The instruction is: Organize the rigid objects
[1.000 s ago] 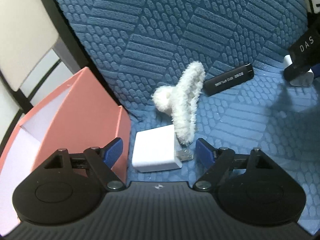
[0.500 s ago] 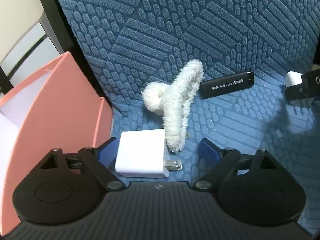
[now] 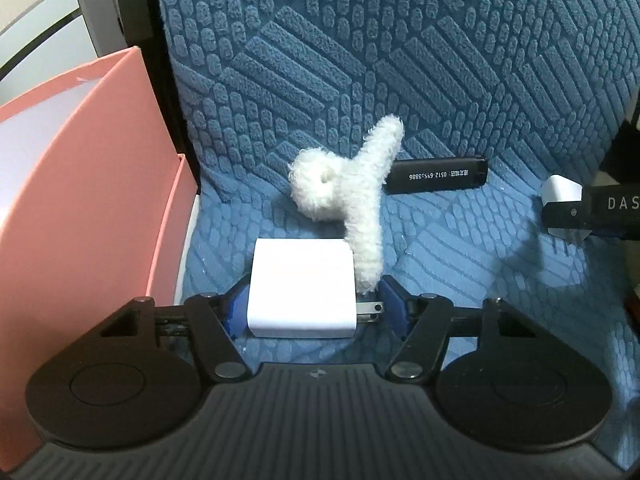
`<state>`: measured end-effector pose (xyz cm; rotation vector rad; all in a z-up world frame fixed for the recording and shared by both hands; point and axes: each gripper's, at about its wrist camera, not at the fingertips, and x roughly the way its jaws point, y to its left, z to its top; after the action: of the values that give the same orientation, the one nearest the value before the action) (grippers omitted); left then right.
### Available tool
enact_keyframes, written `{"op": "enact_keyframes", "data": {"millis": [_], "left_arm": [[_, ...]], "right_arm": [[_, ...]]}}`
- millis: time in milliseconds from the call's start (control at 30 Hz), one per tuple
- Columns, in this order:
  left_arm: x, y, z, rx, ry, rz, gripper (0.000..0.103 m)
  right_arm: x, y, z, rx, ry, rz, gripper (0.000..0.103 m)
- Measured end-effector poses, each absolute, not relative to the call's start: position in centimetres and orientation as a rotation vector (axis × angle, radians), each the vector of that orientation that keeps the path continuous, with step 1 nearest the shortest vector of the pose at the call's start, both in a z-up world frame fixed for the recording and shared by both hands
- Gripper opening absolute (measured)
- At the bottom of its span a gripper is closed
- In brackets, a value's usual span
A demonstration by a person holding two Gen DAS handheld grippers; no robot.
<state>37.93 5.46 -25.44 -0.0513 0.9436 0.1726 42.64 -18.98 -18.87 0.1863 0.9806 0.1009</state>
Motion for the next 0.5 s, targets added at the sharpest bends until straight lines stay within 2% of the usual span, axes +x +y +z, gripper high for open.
{"op": "enact_keyframes", "data": {"millis": [500], "left_arm": [[33.3,5.8,-23.8,-0.127,0.971,0.091,0.070]], "right_arm": [[38.6,-16.8,-18.0,0.126,1.015,0.126,0.048]]}}
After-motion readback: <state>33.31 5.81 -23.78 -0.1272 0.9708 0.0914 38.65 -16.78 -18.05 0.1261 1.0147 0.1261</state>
